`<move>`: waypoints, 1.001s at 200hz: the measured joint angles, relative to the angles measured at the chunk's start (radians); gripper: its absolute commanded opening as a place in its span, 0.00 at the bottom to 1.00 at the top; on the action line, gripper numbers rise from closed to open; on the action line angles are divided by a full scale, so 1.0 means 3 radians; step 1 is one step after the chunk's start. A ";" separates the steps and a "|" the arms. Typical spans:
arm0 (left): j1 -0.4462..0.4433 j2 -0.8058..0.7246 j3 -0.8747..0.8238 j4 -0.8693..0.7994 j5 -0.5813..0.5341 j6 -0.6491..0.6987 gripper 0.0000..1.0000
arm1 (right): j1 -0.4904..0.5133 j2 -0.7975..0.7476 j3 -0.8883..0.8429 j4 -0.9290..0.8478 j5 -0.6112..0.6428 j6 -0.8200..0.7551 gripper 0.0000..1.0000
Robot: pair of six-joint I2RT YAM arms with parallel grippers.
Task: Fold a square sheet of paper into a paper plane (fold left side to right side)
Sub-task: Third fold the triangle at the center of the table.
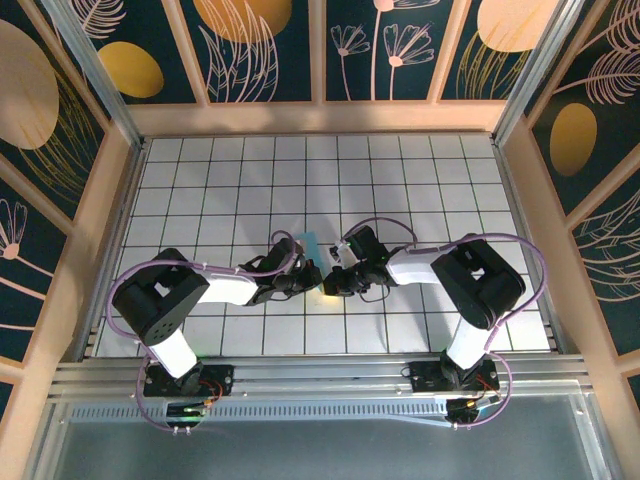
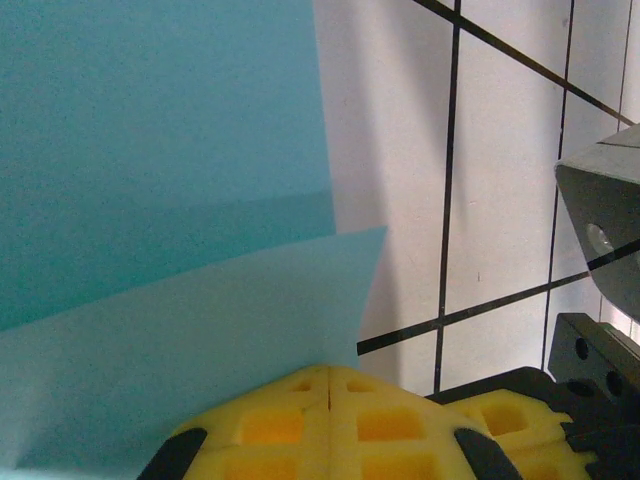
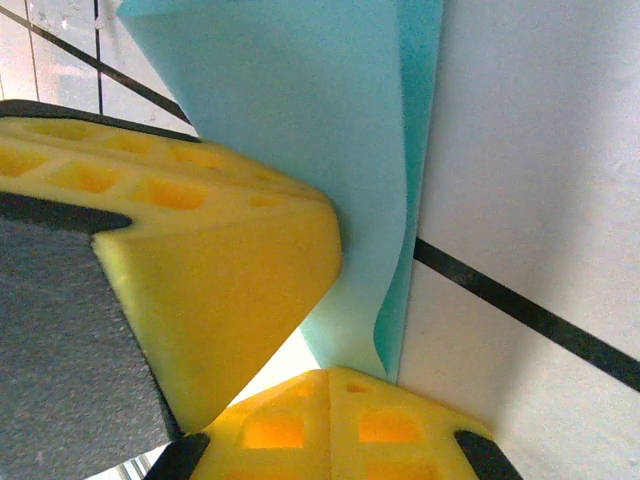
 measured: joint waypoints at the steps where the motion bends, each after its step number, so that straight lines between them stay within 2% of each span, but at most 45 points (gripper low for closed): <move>1: 0.0000 0.0000 0.0000 0.0000 -0.0001 -0.0001 0.05 | 0.0000 0.0000 0.0001 -0.0001 0.0000 0.0000 0.00; 106: 0.0098 -0.0010 -0.0216 0.0298 0.0075 -0.0186 0.05 | -0.0006 0.0051 0.0085 -0.0139 -0.0041 -0.0017 0.00; 200: 0.0403 -0.0079 -0.0284 0.0273 0.0165 -0.0094 0.06 | -0.0006 0.0097 0.0161 -0.0226 -0.0071 -0.0086 0.00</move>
